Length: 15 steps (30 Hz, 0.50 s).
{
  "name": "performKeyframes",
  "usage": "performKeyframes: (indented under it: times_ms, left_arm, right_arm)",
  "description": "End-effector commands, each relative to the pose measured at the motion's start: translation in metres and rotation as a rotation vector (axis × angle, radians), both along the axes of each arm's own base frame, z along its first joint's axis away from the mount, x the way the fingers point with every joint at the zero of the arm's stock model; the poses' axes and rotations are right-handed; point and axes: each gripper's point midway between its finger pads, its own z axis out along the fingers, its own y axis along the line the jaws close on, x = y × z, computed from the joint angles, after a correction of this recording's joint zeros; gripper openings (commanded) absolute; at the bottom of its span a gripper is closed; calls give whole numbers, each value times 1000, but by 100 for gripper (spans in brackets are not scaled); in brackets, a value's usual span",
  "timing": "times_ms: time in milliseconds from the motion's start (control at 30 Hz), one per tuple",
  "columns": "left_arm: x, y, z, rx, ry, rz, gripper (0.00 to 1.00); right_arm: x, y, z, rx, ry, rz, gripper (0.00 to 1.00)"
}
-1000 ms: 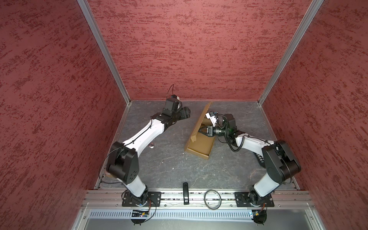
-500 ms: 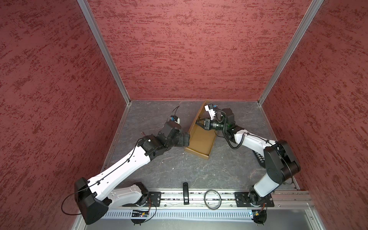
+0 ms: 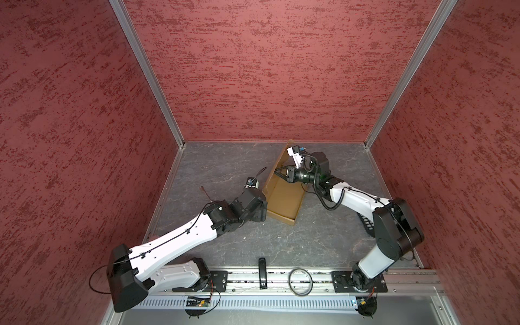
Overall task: Assemble paper box
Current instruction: Rotate the paper box at the center of the table.
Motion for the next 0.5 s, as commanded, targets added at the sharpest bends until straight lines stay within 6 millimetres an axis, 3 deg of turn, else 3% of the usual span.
performKeyframes:
  times_ms: [0, 200, 467]
  left_arm:
    - [18, -13, 3, -55, -61, -1, 75]
    - [32, -20, 3, -97, -104, -25, 60]
    - [46, -14, -4, -135, -103, -25, 42]
  right_arm:
    - [5, 5, 4, -3, -1, -14, 13]
    - [6, 3, 1, -25, -1, -21, 13]
    - [9, -6, 0, -89, -22, -61, 14]
